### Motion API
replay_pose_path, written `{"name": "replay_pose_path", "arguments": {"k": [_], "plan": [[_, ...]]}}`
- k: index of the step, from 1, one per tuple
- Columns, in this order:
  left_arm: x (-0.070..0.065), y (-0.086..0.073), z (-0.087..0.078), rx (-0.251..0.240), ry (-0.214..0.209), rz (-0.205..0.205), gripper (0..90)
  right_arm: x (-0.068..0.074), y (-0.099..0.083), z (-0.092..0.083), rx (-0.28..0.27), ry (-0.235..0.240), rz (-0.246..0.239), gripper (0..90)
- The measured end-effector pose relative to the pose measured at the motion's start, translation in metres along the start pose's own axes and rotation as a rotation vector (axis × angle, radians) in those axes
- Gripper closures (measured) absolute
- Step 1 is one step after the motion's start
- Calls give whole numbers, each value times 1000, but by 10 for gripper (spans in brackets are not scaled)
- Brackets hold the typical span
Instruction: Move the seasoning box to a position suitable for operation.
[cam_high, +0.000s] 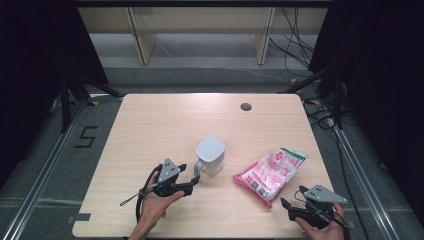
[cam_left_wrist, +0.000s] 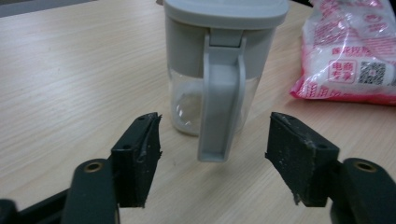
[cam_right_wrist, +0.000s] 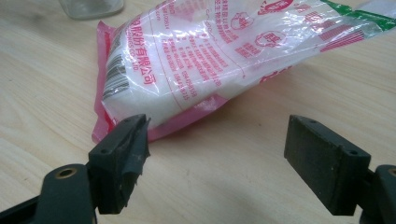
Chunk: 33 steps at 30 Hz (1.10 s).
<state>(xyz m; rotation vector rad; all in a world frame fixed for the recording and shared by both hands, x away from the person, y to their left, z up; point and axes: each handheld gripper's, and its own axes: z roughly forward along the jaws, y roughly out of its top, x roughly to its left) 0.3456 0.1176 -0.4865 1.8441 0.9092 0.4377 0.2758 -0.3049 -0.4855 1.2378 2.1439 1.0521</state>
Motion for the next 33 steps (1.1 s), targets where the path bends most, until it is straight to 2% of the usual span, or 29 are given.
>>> {"name": "replay_pose_path", "arguments": {"k": [5,11,13,14,17,22,25,26,27,29,31,32,33], "plan": [[-4,6,8,-12,-5,21,442,0,0,1,1,3,2,226],[-2,6,21,8,21,57,597,0,0,1,5,11,5,226],[-1,6,23,13,15,71,612,0,0,1,6,10,5,226],[-2,5,24,7,12,85,655,0,-1,1,8,9,1,226],[-1,6,24,5,18,106,673,0,-1,2,8,10,1,226],[8,4,23,-1,69,96,674,0,-1,1,9,17,-9,228],[14,4,24,2,129,93,672,1,-1,3,17,16,-7,228],[18,3,28,-2,128,70,673,1,-1,2,23,15,-15,228],[20,3,30,-4,137,63,675,1,-1,3,17,23,-15,228],[21,2,32,-1,148,68,677,1,0,3,21,16,-17,228],[23,2,35,1,174,74,683,1,-1,2,23,13,-5,228],[25,2,36,-4,185,65,686,4,-1,1,35,9,24,228],[28,3,36,3,198,59,694,0,-1,2,14,24,-10,228]]}}
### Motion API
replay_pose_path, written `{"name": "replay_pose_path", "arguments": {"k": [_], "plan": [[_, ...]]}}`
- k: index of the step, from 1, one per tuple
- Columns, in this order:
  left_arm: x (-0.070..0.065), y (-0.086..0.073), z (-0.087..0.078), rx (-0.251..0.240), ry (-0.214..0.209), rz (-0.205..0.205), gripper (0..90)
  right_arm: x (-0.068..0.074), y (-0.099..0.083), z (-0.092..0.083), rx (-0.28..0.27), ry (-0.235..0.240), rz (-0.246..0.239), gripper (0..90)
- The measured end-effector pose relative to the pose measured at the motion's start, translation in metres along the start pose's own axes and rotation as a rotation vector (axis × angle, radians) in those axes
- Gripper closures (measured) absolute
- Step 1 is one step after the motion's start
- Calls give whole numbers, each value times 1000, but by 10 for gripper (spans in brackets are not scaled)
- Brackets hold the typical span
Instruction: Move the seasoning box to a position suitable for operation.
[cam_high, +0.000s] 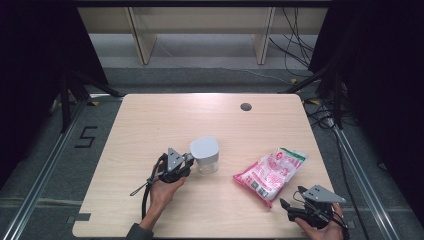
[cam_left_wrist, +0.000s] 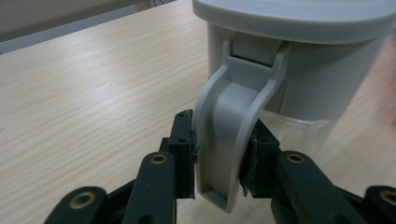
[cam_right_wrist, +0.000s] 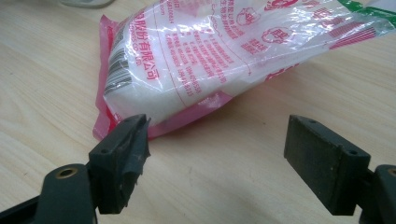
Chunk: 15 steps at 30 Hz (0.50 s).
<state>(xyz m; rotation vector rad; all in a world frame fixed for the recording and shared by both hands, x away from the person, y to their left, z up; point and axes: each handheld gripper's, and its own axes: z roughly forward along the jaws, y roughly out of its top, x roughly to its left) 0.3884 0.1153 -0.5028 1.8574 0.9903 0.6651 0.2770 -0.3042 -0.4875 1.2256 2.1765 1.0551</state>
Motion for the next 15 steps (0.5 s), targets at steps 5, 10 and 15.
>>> {"name": "replay_pose_path", "arguments": {"k": [5,10,15], "plan": [[4,-1,2,-19,0,-9,705,0,0,0,8,-9,-10,230],[7,-4,0,-32,-44,-7,703,0,-1,2,8,-4,-6,230],[3,-6,-2,-47,-101,7,704,0,-1,2,14,4,-13,230]]}}
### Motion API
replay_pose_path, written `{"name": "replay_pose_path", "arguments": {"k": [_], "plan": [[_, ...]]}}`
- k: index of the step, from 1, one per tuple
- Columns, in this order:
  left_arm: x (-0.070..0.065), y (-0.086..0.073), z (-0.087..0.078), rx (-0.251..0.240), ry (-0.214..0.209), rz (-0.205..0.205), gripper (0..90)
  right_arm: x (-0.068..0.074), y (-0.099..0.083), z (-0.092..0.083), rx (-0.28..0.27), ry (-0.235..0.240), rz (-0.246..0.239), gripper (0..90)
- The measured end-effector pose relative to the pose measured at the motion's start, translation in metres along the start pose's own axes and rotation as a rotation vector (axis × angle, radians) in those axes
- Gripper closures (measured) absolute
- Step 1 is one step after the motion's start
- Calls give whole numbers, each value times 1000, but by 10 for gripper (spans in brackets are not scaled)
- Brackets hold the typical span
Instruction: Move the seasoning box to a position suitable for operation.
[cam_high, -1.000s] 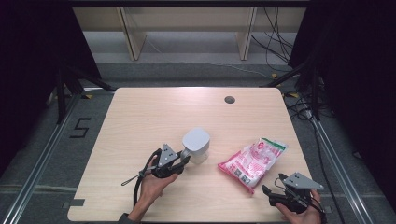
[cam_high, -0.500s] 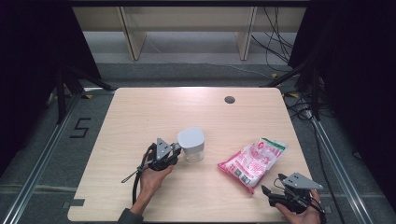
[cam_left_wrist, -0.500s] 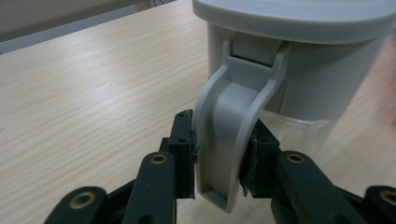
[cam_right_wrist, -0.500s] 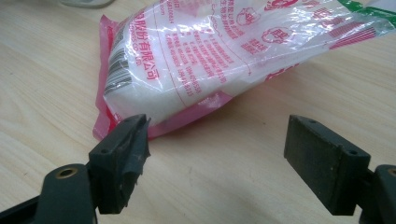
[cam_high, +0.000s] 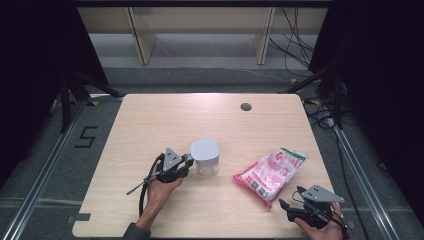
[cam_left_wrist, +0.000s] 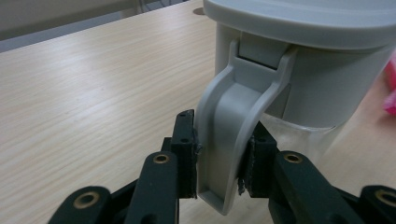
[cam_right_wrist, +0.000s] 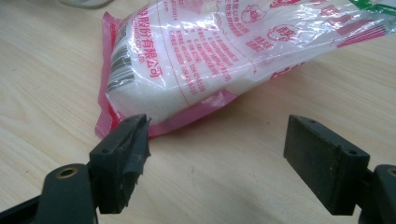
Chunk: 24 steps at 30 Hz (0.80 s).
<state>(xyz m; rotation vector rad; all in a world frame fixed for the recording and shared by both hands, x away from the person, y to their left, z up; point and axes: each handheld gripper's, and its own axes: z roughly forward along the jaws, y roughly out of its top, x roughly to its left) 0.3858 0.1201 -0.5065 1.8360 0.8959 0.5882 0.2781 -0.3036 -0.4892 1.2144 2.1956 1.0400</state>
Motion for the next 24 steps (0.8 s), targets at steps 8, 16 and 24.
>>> {"name": "replay_pose_path", "arguments": {"k": [8,16,24], "plan": [[-8,-3,-7,-5,-48,29,703,0,0,-1,-10,2,2,230],[-15,-5,-12,-2,-81,48,703,1,0,-1,-7,0,7,230],[-21,-6,-14,-7,-108,54,703,1,0,0,-7,2,4,230]]}}
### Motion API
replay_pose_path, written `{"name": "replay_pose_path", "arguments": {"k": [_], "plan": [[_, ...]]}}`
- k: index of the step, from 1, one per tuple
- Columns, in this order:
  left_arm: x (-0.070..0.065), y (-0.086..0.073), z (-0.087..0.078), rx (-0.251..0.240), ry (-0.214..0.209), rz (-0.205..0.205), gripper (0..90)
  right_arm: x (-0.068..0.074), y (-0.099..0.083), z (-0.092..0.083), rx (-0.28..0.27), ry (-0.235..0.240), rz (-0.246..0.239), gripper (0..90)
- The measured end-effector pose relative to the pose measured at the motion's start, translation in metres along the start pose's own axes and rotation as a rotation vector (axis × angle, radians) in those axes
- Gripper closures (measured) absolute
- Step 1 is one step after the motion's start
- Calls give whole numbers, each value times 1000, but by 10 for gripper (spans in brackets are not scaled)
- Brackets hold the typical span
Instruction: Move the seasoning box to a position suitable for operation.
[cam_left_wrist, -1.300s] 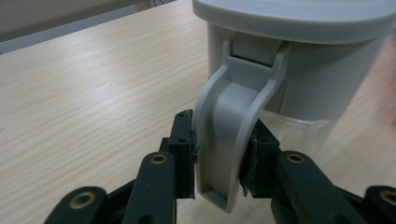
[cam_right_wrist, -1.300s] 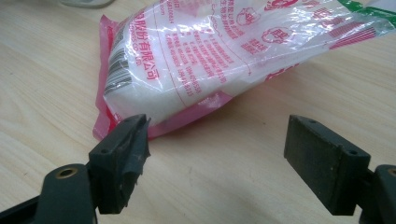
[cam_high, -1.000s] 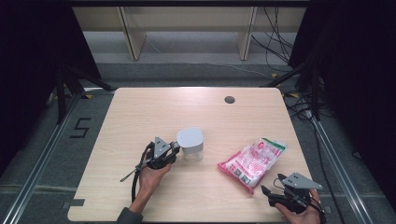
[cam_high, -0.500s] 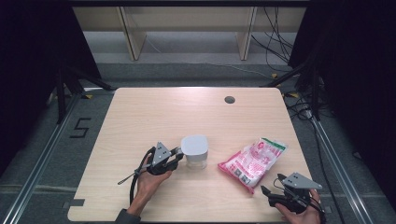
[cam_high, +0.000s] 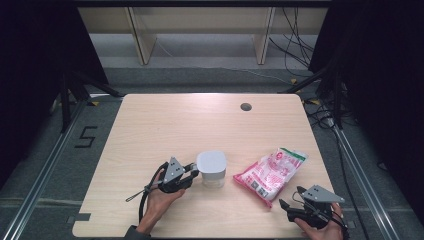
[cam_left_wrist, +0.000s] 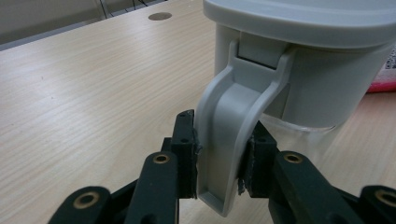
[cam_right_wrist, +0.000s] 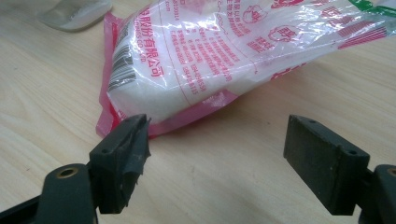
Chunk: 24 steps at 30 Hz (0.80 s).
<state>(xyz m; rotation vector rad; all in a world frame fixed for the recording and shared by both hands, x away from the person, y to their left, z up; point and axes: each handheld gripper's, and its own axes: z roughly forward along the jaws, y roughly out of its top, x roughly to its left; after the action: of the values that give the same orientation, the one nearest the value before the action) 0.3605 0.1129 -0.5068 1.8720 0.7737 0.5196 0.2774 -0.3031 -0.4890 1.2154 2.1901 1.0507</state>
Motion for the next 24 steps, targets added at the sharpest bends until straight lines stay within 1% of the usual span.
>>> {"name": "replay_pose_path", "arguments": {"k": [4,5,6,7,9,12,13,14,16,17,18,20,21,22,23,24], "plan": [[-2,0,0,-3,-8,11,703,0,0,0,0,0,3,230],[-4,0,0,-3,-17,8,703,0,0,0,1,-3,6,230],[-4,0,1,-2,-20,15,703,-1,0,0,0,4,-7,230],[-5,0,1,-1,-24,16,704,-1,0,0,7,3,-5,230],[-9,0,1,-4,-34,18,704,-1,0,0,1,7,-2,230],[-10,1,0,1,-32,24,703,-1,0,0,1,8,-1,230],[-11,0,0,-2,-33,16,703,0,0,-1,0,-10,-6,231],[-11,0,0,-1,-33,15,703,-1,0,0,6,5,-1,230],[-11,0,0,-1,-35,14,703,-1,0,0,2,12,0,230],[-11,0,0,0,-33,11,702,-1,-1,0,12,1,-13,230],[-11,1,0,1,-30,10,702,-1,0,0,8,10,0,230],[-11,1,0,4,-29,9,700,-2,-1,0,4,9,2,231],[-11,1,0,7,-30,9,700,-2,-1,0,2,11,-6,230],[-11,2,0,12,-34,12,698,-1,-1,0,3,-4,-2,231],[-11,2,0,12,-34,12,690,-1,-1,0,3,-4,-2,231],[-10,1,0,9,-41,5,690,0,-1,-1,16,5,22,231]]}}
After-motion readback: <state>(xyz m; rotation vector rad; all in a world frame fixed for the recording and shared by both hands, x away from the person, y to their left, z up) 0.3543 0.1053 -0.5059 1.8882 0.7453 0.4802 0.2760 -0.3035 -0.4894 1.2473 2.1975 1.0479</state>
